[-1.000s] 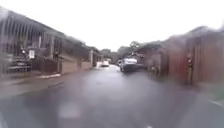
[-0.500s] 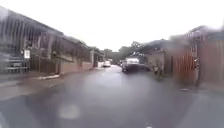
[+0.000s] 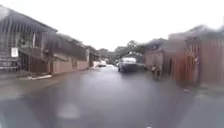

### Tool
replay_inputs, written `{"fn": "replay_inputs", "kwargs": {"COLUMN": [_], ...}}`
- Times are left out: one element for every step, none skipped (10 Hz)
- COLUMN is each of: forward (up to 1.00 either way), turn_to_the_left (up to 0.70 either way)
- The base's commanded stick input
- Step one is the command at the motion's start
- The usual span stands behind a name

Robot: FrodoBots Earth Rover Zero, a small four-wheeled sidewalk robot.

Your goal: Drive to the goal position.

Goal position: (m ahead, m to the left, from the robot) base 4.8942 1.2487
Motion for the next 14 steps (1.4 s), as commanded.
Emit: {"fn": "replay_inputs", "kwargs": {"forward": [0.70, 0.70, 0.70, 0.70, 0.70, 0.70, 0.70, 0.70, 0.70, 0.70, 0.70, 0.70, 0.70, 0.70], "turn_to_the_left": [0.00, 0.00, 0.00, 0.00, 0.00, 0.00, 0.00, 0.00, 0.00, 0.00, 0.00, 0.00, 0.00, 0.00]}}
